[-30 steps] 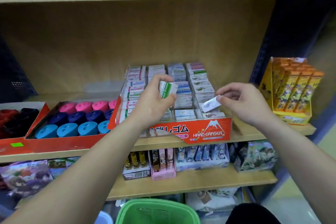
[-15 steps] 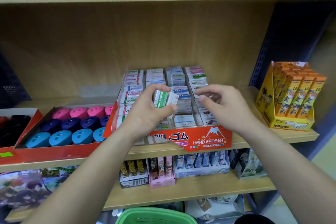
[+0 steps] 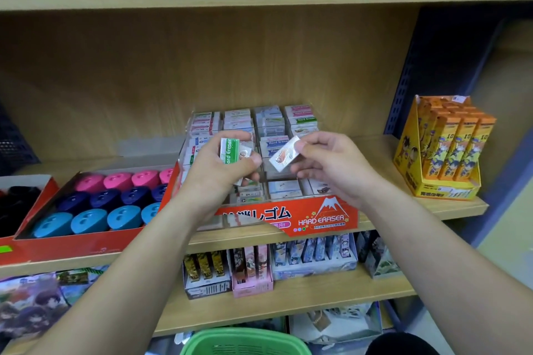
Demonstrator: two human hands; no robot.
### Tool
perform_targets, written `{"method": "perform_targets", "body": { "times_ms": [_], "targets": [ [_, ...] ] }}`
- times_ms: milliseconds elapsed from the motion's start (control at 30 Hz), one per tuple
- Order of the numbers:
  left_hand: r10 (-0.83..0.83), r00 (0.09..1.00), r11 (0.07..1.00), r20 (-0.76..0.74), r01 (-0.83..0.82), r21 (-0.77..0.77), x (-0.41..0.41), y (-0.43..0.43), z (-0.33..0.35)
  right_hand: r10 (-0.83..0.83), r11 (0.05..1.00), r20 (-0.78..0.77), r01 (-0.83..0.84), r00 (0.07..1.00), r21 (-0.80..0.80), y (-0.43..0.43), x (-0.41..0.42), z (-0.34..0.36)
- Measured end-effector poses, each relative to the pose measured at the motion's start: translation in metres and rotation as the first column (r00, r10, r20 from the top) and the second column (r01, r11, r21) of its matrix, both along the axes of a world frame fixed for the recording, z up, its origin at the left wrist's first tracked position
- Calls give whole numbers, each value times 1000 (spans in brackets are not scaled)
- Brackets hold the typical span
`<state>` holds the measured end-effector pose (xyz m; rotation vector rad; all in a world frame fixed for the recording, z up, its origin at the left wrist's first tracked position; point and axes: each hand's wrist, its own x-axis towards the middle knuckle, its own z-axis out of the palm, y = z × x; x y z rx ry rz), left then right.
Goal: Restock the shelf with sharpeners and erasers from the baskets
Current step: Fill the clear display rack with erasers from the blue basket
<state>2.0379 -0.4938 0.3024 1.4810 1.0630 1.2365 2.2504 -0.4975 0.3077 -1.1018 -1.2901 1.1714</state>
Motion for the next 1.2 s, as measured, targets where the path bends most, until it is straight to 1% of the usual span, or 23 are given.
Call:
{"method": "perform_targets", "body": {
  "times_ms": [100,200,300,367,433,467,533,667,767,833,967,1067,1167,1200],
  "targets": [
    [10,999,1000,-52,-9,5,0,0,-1,-25,1000,-22,25,999,15,-2,5,0],
    [25,997,1000,-71,-25,6,0,2,-3,-65,995,35,62,997,81,-3,11,5],
    [46,994,999,-102,-45,16,0,3,-6,-154,982,87,143,984,124,-5,22,12],
    [55,991,998,-122,-52,24,1,4,-7,-255,959,228,216,939,184,-6,35,15],
    [55,988,998,-145,-51,32,1,3,-7,-333,937,415,246,847,250,-7,49,16],
    [55,985,998,-162,-50,36,2,2,-6,-339,935,481,235,808,264,-8,54,15],
    [54,977,998,-209,-44,50,4,1,-4,-322,942,556,202,766,268,-9,60,11],
    [77,946,994,-316,-50,94,8,-1,-5,-327,940,594,190,735,283,-7,53,0],
    [103,933,991,-345,-68,114,8,0,-7,-434,897,618,254,655,362,-2,48,-10],
    [118,922,989,-370,-75,127,8,0,-7,-469,880,611,278,638,386,0,47,-13],
    [138,899,985,-416,-79,156,7,0,-7,-438,896,686,216,581,389,3,46,-13],
    [135,899,985,-417,-77,154,8,0,-8,-394,915,729,165,560,368,6,50,-9],
    [106,922,991,-372,-67,115,6,4,-10,-425,901,771,140,474,410,8,49,-10],
    [100,934,993,-344,-70,98,5,5,-11,-445,891,768,141,460,431,9,48,-10]
  ]
}}
